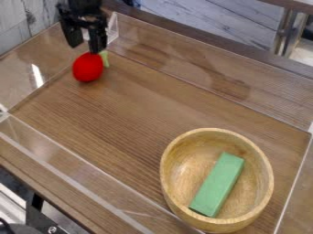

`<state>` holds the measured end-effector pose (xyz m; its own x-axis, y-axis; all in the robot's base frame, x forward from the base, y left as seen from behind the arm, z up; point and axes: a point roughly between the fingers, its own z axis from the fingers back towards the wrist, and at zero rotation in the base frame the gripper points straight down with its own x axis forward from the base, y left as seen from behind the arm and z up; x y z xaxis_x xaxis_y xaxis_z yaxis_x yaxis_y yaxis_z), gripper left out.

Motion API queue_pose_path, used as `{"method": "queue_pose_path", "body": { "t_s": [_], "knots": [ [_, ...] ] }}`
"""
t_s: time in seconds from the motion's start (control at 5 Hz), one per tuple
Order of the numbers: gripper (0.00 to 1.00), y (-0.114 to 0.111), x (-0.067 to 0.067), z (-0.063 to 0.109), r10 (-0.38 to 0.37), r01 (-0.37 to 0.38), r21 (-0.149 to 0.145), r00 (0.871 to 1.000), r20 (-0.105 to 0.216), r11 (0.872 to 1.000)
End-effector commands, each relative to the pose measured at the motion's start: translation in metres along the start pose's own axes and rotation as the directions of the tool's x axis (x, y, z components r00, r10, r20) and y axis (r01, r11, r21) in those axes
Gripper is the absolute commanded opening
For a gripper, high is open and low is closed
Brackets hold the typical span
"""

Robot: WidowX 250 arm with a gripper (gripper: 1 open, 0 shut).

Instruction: Move the red fruit to the left

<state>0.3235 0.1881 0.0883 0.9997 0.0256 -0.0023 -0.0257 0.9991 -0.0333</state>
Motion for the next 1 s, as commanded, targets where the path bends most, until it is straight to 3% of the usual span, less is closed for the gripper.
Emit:
{"method": "queue_pose_path", "body": {
  "t_s": [0.0,0.6,0.8],
  "knots": [
    [1.0,-0.011,0.006,0.038,0.026,-0.029,0.029,0.996,0.088,0.999],
    [1.0,-0.047,0.021,0.052,0.152,-0.154,0.006,0.982,0.112,0.988],
    [1.0,-0.052,0.028,0.053,0.222,-0.224,0.004,0.968,0.118,0.975]
  ]
}}
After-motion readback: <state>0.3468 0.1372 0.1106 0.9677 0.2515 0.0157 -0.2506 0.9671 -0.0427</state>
